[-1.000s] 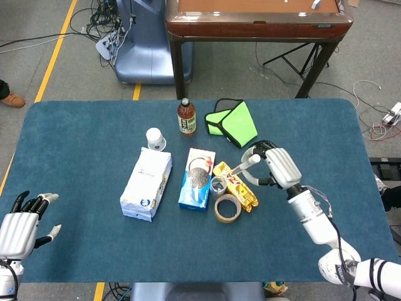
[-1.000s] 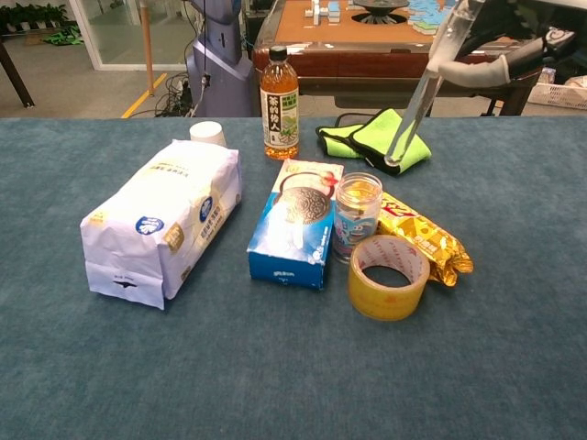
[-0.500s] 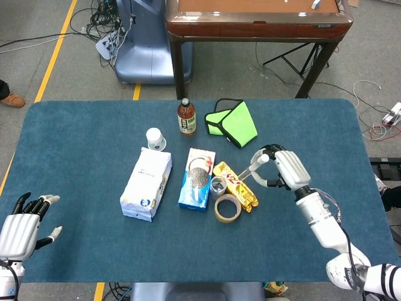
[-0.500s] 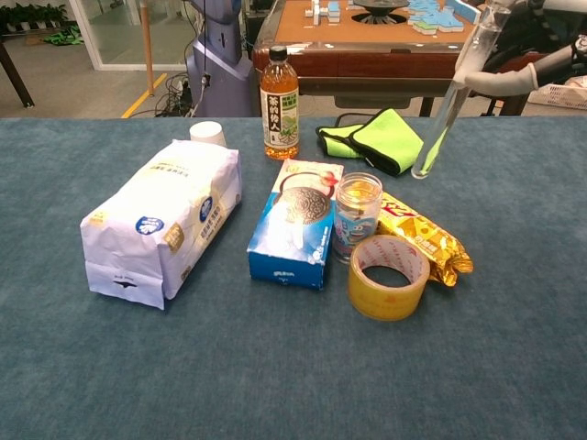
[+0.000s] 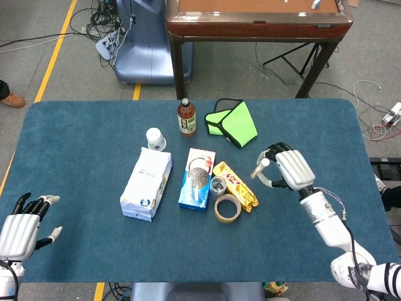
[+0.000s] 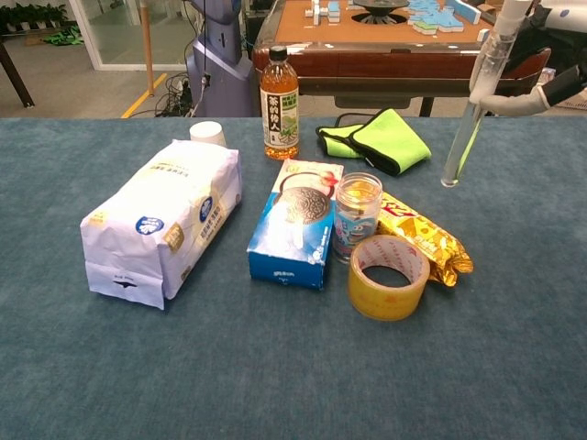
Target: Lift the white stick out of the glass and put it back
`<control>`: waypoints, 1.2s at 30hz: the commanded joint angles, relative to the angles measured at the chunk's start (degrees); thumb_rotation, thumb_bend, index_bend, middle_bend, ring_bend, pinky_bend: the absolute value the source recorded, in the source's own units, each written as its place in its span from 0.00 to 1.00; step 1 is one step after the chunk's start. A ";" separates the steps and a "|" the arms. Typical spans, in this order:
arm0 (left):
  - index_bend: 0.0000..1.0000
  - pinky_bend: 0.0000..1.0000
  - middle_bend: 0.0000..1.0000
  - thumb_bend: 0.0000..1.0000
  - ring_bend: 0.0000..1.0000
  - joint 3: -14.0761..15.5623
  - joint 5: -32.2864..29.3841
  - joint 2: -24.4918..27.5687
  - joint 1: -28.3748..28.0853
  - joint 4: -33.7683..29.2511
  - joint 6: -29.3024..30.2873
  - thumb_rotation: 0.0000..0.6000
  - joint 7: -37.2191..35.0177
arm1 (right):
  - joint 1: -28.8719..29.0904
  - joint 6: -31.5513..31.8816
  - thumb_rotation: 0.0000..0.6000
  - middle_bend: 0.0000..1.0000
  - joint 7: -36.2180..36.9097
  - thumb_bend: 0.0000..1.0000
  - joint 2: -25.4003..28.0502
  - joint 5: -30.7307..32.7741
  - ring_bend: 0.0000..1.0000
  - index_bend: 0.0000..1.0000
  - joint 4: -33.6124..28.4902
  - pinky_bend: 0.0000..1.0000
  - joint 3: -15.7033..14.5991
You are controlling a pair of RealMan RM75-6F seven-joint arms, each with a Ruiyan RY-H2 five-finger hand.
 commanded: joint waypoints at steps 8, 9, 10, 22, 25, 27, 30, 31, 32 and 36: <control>0.25 0.08 0.25 0.24 0.30 0.03 -0.01 0.09 0.09 -0.09 0.16 1.00 0.05 | -0.46 -3.78 1.00 0.49 17.74 0.49 0.77 -0.31 0.27 0.67 -2.27 0.19 0.97; 0.25 0.08 0.25 0.24 0.30 0.03 0.00 0.09 0.09 -0.09 0.17 1.00 0.06 | -0.53 -3.87 1.00 0.49 19.31 0.49 0.72 -1.01 0.27 0.67 -2.08 0.19 0.92; 0.25 0.08 0.25 0.24 0.30 0.04 -0.01 0.08 0.10 -0.08 0.18 1.00 0.08 | -0.59 -3.93 1.00 0.49 20.69 0.49 0.71 -1.65 0.27 0.67 -1.87 0.19 0.84; 0.25 0.08 0.25 0.24 0.30 -0.03 -0.23 0.02 -0.14 -0.13 -0.23 1.00 0.32 | -1.11 0.51 1.00 0.49 4.08 0.49 0.48 -1.02 0.27 0.67 1.67 0.19 -0.31; 0.25 0.08 0.25 0.24 0.30 -0.02 -0.25 0.02 -0.16 -0.09 -0.28 1.00 0.30 | -1.26 0.85 1.00 0.49 3.31 0.49 0.33 -0.08 0.27 0.68 0.75 0.19 -0.09; 0.25 0.08 0.25 0.24 0.30 0.01 -0.30 -0.01 -0.19 -0.08 -0.37 1.00 0.29 | -1.22 0.26 1.00 0.49 4.92 0.49 0.39 0.13 0.27 0.68 -0.15 0.19 0.02; 0.25 0.08 0.25 0.24 0.30 0.00 -0.40 -0.05 -0.21 0.02 -0.43 1.00 0.24 | -1.11 -1.56 1.00 0.49 11.18 0.49 0.89 -0.39 0.27 0.68 -1.99 0.19 0.30; 0.25 0.08 0.25 0.24 0.30 0.00 -0.40 -0.04 -0.19 0.04 -0.40 1.00 0.19 | -1.09 -2.05 1.00 0.49 13.55 0.49 1.06 -0.75 0.27 0.68 -2.43 0.19 0.45; 0.25 0.08 0.25 0.24 0.30 0.02 -0.38 -0.01 -0.16 0.06 -0.36 1.00 0.14 | -1.06 -2.54 1.00 0.49 16.46 0.49 1.28 -1.40 0.27 0.68 -2.75 0.19 0.61; 0.25 0.08 0.25 0.24 0.30 0.06 -0.36 0.11 -0.04 0.00 -0.17 1.00 0.06 | -1.07 -2.43 1.00 0.49 20.31 0.49 1.34 -3.28 0.27 0.68 -1.79 0.19 0.69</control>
